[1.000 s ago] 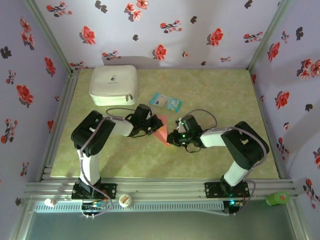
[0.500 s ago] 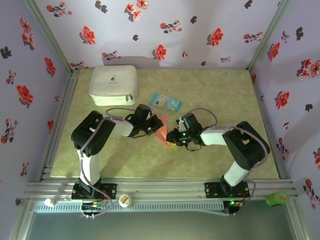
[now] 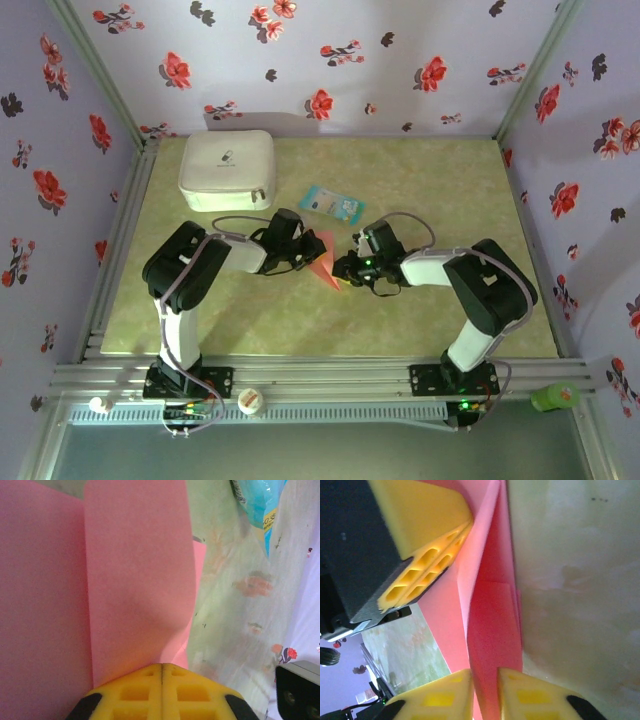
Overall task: Fold a paper plane with a square sheet of paper (pick it up from the middle)
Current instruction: Fourth fold the wing at the center of the table.
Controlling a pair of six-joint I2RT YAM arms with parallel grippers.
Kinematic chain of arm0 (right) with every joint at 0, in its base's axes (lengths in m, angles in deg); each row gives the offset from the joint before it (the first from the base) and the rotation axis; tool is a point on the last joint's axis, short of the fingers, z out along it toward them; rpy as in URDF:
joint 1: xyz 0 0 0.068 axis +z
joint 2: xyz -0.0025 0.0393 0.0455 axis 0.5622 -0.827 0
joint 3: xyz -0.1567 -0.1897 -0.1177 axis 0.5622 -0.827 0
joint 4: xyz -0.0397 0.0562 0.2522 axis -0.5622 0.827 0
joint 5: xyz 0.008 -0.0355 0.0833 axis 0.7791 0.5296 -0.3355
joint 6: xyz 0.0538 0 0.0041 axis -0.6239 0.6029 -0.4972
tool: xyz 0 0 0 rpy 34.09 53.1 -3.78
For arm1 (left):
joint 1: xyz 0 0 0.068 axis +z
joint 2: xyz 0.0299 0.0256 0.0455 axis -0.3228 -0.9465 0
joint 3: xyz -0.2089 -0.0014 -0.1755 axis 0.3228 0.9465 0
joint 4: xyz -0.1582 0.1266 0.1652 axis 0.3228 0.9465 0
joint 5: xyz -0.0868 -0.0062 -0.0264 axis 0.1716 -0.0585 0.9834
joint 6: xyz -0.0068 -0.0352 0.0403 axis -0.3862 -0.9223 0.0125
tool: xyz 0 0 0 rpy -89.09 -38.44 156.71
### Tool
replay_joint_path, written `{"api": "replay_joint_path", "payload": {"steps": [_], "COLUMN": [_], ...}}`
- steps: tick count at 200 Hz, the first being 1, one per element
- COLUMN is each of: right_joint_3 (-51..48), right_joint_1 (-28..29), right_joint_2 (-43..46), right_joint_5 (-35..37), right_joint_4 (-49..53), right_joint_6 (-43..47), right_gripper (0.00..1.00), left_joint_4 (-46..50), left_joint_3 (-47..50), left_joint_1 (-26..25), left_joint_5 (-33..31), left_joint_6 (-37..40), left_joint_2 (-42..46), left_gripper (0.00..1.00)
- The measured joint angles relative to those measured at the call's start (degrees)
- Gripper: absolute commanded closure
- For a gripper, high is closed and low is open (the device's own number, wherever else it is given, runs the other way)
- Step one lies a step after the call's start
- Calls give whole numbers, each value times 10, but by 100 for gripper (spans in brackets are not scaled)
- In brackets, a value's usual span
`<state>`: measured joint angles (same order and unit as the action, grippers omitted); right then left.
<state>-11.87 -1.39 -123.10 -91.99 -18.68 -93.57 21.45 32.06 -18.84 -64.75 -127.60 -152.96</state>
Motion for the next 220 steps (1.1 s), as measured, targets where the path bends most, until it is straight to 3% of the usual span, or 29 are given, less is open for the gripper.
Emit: {"api": "replay_joint_path", "payload": {"steps": [190, 220], "right_joint_3": [-34, -34], "right_joint_1": [-3, -3], "right_joint_2": [-16, -9], "right_joint_5": [-33, -33], "right_joint_4": [-56, -38], "right_joint_6": [-19, -16], "right_gripper": [90, 85], "left_joint_4": [-9, -10], "left_joint_3": [3, 4], "left_joint_1": [0, 0], "left_joint_5": [0, 0], "left_joint_6": [0, 0], "left_joint_2": [-1, -1], "left_gripper": [95, 96]}}
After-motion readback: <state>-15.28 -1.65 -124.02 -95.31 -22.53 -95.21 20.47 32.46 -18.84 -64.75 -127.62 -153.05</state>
